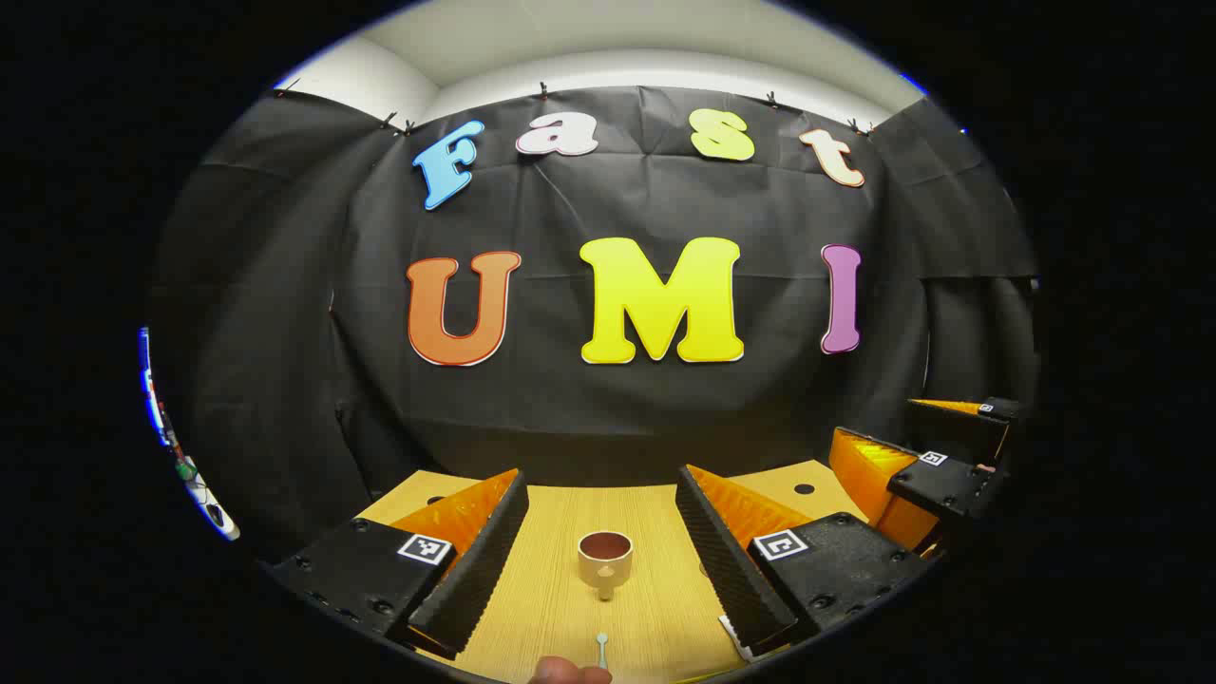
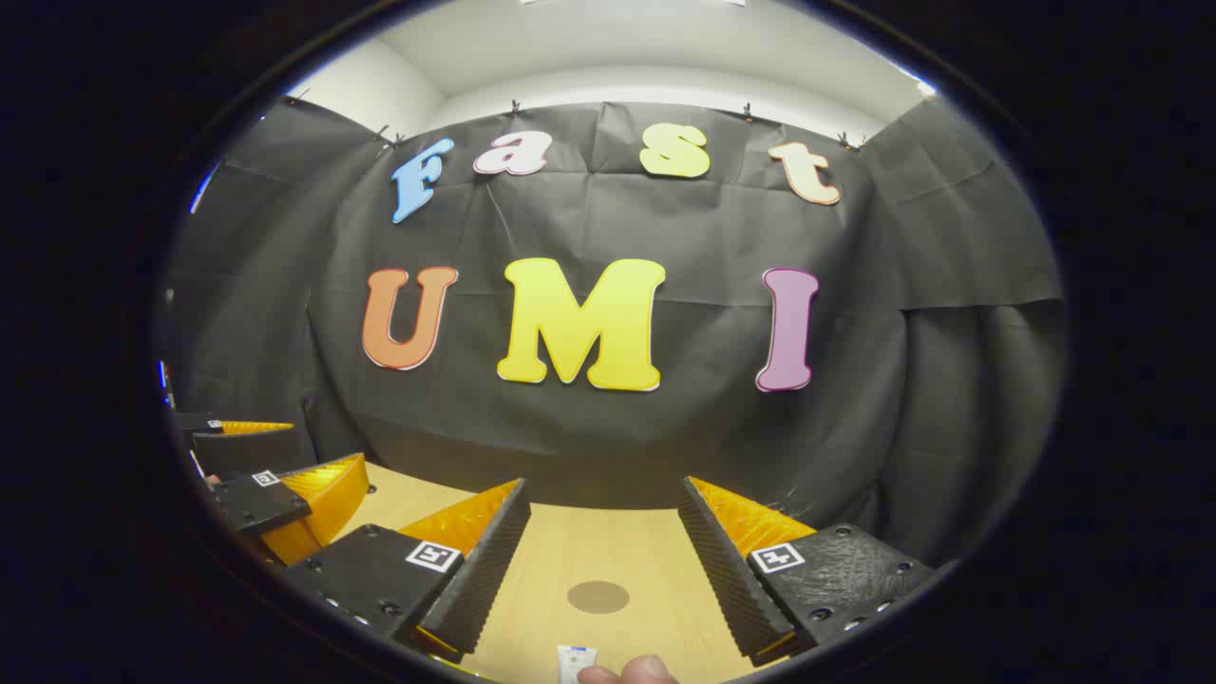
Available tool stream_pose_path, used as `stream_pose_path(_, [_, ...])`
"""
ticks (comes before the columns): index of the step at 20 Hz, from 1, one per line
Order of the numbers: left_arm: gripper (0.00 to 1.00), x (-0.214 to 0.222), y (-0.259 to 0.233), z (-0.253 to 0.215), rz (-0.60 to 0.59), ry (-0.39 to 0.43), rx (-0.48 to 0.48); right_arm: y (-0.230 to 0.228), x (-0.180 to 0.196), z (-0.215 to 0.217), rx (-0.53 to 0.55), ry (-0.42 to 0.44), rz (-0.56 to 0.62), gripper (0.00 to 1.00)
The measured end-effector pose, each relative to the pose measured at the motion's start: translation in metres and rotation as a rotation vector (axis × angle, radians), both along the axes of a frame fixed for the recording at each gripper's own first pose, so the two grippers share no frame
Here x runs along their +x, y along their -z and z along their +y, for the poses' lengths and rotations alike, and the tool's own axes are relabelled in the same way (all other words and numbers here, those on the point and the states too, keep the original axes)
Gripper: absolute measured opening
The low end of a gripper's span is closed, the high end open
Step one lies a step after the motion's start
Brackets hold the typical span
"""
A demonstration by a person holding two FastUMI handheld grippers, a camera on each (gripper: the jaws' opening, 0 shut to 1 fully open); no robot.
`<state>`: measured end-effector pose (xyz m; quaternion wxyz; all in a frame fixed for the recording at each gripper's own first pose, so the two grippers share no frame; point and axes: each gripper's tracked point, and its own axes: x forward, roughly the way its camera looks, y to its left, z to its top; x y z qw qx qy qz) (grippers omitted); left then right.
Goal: Put the toothbrush and toothpaste on the desktop into the cup, then pick up the cup and place it on the coaster on the desktop.
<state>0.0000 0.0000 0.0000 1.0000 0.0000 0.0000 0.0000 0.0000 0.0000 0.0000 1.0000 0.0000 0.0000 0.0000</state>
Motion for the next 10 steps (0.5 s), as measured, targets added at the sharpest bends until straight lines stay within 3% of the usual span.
stream_pose_path(10, [0.99,-0.0012,0.0029,-0.0059,0.016,0.004,-0.003,0.0001,-0.0009,-0.0076,-0.004,0.011,-0.001,0.95])
